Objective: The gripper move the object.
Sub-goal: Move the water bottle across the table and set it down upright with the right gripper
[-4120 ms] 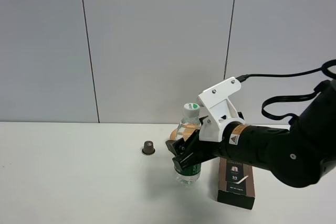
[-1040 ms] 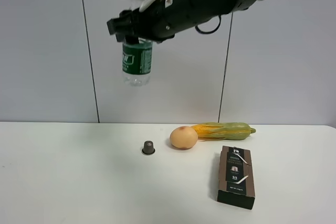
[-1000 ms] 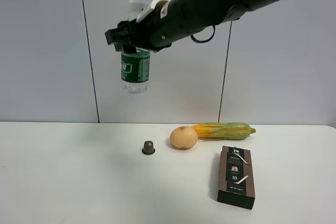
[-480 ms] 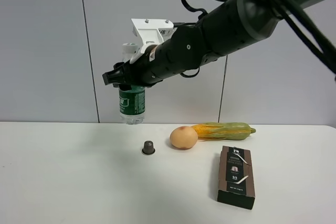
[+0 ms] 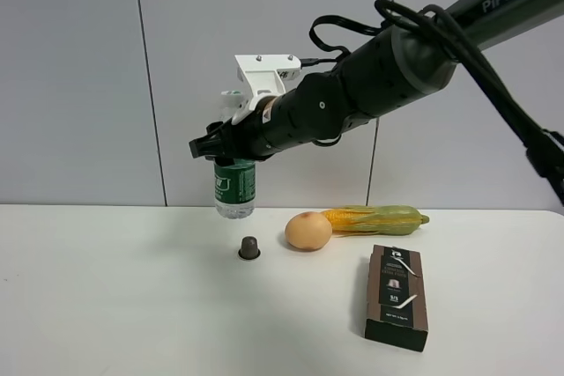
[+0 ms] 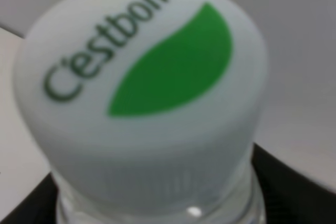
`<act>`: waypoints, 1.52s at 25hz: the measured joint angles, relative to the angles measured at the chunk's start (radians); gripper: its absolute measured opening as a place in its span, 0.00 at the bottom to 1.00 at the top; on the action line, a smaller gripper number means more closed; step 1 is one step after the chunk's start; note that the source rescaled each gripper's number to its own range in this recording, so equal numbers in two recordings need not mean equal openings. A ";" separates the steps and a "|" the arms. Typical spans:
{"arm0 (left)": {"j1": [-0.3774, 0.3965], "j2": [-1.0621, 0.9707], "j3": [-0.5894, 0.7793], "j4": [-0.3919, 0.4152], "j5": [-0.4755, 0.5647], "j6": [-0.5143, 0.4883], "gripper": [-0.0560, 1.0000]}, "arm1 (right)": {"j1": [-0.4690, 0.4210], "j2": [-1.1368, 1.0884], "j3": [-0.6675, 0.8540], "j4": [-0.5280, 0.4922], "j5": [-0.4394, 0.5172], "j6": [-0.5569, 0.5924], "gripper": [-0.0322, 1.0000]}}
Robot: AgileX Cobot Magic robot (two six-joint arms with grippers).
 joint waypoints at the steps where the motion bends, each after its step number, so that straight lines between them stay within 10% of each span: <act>1: 0.000 0.000 0.000 0.000 0.000 0.000 1.00 | 0.000 0.005 0.000 0.000 -0.004 0.000 0.03; 38: 0.000 0.000 0.000 0.000 0.000 0.000 1.00 | -0.036 0.096 -0.001 0.068 -0.184 -0.088 0.03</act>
